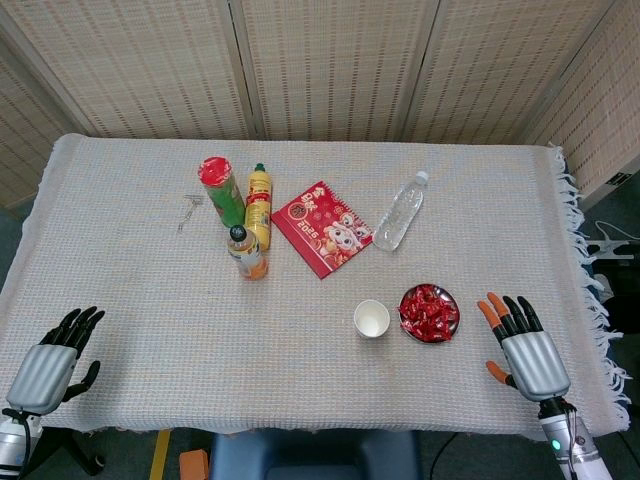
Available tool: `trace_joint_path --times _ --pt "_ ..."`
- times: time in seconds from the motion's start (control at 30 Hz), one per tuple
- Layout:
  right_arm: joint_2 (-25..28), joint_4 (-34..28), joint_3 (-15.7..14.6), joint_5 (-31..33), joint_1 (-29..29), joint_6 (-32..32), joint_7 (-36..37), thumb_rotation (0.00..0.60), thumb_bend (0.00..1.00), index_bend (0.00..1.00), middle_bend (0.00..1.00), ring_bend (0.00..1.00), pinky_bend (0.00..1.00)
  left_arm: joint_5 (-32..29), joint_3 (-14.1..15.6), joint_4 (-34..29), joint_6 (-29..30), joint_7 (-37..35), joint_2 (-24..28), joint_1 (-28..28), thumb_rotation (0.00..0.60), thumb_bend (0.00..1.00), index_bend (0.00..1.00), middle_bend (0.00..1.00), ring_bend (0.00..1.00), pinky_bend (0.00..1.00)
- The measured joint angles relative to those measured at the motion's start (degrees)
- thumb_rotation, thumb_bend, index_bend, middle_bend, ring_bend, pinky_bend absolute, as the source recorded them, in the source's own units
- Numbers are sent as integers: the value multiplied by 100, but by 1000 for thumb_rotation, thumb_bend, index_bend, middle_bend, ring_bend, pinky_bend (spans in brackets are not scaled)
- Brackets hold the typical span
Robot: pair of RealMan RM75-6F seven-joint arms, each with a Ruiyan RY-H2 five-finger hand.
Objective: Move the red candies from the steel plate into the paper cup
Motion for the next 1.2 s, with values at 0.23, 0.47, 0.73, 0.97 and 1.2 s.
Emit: trace_joint_path --times 0.23,0.47,0.73,0.97,1.2 --pt "-85 69 44 89 47 -63 -60 600 139 0 0 0 0 8 16 -11 -62 -57 6 -32 600 445 0 25 28 239" --pt "-140 139 144 151 198 -213 -265 600 144 0 2 0 107 -26 -3 -5 -131 -180 44 -82 600 446 0 25 28 241" --pt "23 -475 456 357 738 -756 -2406 600 146 52 167 220 417 -82 -17 56 -266 -401 89 -162 600 445 0 25 28 243" --pt "3 -1045 618 974 1254 -1305 -4491 600 150 79 235 313 458 -141 -26 85 -348 -496 99 -197 600 445 0 25 30 247" --pt "-214 -1324 623 1892 1732 -1571 -6360 600 151 66 236 313 459 -179 -23 103 -384 -572 121 -213 600 446 0 25 33 251"
